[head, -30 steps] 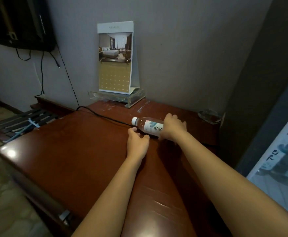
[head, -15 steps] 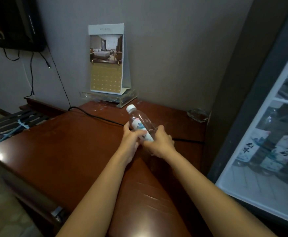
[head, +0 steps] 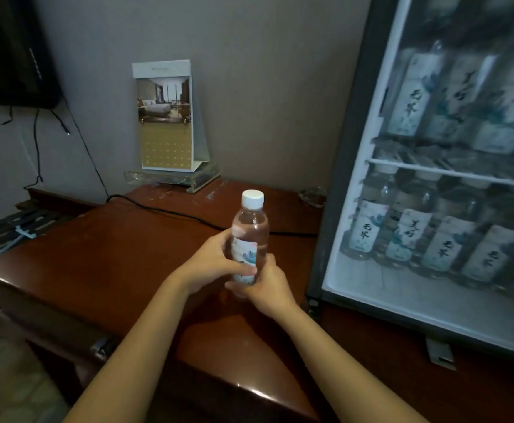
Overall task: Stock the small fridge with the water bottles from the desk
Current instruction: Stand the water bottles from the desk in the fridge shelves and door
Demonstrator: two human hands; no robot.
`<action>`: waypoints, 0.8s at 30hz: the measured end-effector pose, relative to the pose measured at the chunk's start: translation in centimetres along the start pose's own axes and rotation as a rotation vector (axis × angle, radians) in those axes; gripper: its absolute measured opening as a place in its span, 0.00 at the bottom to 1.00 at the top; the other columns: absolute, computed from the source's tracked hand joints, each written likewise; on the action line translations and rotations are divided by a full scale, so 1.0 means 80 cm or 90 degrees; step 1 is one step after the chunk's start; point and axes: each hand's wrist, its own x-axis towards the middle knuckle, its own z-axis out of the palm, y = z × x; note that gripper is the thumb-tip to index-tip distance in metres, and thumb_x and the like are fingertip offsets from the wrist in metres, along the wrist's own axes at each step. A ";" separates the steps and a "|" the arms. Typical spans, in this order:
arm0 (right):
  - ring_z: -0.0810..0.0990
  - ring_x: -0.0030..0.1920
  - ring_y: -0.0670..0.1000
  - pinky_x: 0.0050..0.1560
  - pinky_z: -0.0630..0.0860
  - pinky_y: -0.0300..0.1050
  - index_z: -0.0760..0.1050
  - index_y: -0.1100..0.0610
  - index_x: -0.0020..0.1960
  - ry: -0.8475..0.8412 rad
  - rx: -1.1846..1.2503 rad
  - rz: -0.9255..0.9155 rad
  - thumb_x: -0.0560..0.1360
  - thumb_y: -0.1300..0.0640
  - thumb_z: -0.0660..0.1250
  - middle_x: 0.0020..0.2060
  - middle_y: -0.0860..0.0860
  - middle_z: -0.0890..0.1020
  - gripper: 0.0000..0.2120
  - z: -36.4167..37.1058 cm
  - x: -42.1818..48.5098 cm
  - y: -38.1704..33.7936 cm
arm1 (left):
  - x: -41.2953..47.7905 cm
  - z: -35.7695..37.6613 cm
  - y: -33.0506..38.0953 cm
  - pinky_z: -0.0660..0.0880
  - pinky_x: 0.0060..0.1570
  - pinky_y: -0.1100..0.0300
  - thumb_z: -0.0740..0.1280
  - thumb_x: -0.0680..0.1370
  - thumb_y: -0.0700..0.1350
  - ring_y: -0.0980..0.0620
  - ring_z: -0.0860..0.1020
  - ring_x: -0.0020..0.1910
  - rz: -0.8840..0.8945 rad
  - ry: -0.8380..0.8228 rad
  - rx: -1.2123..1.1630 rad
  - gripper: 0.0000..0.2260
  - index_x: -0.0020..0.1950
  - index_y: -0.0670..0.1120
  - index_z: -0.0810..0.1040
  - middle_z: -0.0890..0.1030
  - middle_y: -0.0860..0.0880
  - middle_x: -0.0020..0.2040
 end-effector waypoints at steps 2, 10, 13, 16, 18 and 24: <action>0.78 0.47 0.44 0.38 0.75 0.32 0.65 0.55 0.63 0.002 0.025 -0.006 0.61 0.48 0.79 0.48 0.43 0.77 0.37 -0.006 -0.016 0.004 | -0.014 0.010 0.008 0.78 0.50 0.57 0.78 0.63 0.38 0.50 0.81 0.54 -0.003 -0.011 0.036 0.25 0.57 0.51 0.76 0.83 0.48 0.53; 0.80 0.46 0.44 0.43 0.79 0.38 0.71 0.51 0.55 0.000 0.042 -0.013 0.59 0.51 0.80 0.48 0.47 0.81 0.29 -0.039 -0.077 0.012 | -0.070 0.049 0.039 0.78 0.52 0.58 0.67 0.75 0.43 0.53 0.79 0.56 -0.055 -0.060 0.076 0.16 0.63 0.48 0.73 0.81 0.50 0.57; 0.81 0.48 0.46 0.48 0.80 0.43 0.73 0.54 0.58 0.004 0.045 -0.017 0.60 0.52 0.80 0.48 0.48 0.82 0.29 -0.053 -0.100 0.015 | -0.079 0.070 0.046 0.77 0.55 0.55 0.67 0.75 0.46 0.54 0.79 0.57 -0.073 -0.080 0.080 0.17 0.63 0.50 0.72 0.80 0.51 0.58; 0.81 0.45 0.41 0.44 0.78 0.34 0.73 0.47 0.51 0.001 0.039 -0.035 0.61 0.51 0.79 0.44 0.44 0.82 0.22 -0.071 -0.123 0.017 | -0.083 0.091 0.054 0.77 0.55 0.54 0.66 0.75 0.49 0.54 0.79 0.57 -0.073 -0.101 0.086 0.17 0.63 0.51 0.72 0.79 0.51 0.59; 0.80 0.46 0.41 0.42 0.75 0.31 0.71 0.45 0.50 0.013 0.033 -0.038 0.62 0.50 0.78 0.44 0.43 0.81 0.22 -0.084 -0.134 0.019 | -0.081 0.105 0.061 0.77 0.56 0.51 0.65 0.75 0.50 0.53 0.79 0.57 -0.068 -0.106 0.084 0.17 0.64 0.51 0.72 0.79 0.51 0.60; 0.79 0.46 0.43 0.41 0.75 0.32 0.69 0.54 0.59 0.102 0.054 -0.042 0.64 0.51 0.78 0.47 0.45 0.80 0.28 -0.135 -0.147 0.017 | -0.060 0.151 0.093 0.79 0.52 0.53 0.62 0.75 0.54 0.54 0.79 0.57 -0.011 -0.114 0.066 0.18 0.63 0.51 0.72 0.80 0.51 0.59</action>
